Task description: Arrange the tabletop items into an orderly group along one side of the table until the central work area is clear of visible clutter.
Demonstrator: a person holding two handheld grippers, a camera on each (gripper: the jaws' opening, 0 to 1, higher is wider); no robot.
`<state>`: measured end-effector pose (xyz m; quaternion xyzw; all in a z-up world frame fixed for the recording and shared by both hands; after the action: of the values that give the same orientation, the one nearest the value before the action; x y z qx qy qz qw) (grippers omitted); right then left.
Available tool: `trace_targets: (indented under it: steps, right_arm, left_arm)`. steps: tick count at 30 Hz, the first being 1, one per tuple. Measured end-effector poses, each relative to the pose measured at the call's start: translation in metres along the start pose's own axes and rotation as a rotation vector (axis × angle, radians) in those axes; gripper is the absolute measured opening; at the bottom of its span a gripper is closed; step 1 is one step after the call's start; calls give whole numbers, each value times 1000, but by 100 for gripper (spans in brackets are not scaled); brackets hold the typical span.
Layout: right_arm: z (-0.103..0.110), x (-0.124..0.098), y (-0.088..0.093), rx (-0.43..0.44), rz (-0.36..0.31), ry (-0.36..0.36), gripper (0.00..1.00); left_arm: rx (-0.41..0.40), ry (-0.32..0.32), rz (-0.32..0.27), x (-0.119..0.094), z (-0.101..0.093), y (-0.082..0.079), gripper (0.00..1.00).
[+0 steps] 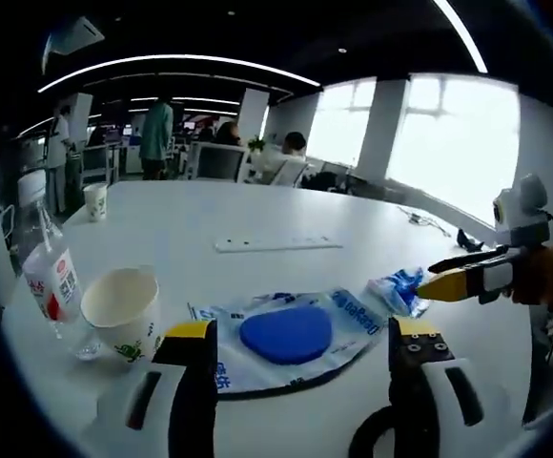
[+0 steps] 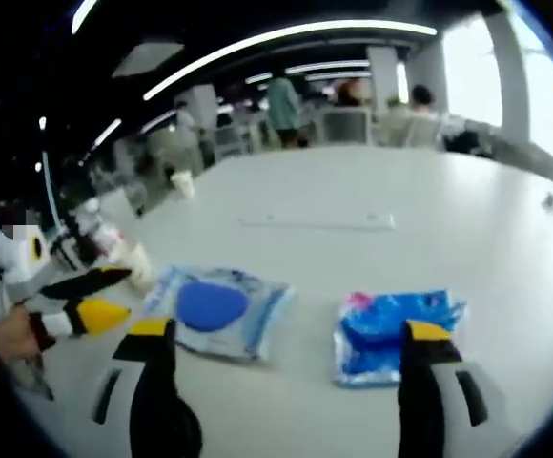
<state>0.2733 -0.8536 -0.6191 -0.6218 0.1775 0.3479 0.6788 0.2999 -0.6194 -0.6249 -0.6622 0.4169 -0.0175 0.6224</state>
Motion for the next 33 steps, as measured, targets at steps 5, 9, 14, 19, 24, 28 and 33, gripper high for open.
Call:
trace_targets:
  steps: [5, 9, 14, 19, 24, 28, 33]
  right_arm:
    - [-9, -4, 1, -21, -18, -10, 100]
    - [-19, -8, 1, -28, -33, -6, 100]
    - [-33, -14, -1, -35, -53, 5, 100]
    - [-49, -14, 1, -33, -54, 12, 100]
    - [-66, -12, 6, -18, -42, 20, 100]
    - [-78, -11, 8, -23, -45, 31, 99]
    - [-90, -8, 8, -34, -64, 47, 91]
  left_arm:
    - [16, 5, 5, 7, -13, -5, 85]
    - [26, 18, 16, 13, -24, -8, 91]
    - [18, 41, 6, 19, -40, -13, 94]
    - [12, 62, 1, 29, -53, -16, 95]
    - [23, 72, 6, 38, -62, -16, 95]
    - [20, 75, 15, 48, -68, -16, 91]
    - [19, 84, 23, 61, -76, -15, 85]
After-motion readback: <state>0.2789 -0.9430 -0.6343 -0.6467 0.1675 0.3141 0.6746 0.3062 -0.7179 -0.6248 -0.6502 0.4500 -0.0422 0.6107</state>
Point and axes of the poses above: the point that each gripper's makers call its tool centre point, and the gripper's own axes: x roughly forward along the fingers, z roughly to its left, y roughly out of its underside, the point moved 7 cm from there along -x, roughly backward along the fingers, and after that the axes turned 9 degrees about z, right-handed, at the moved point
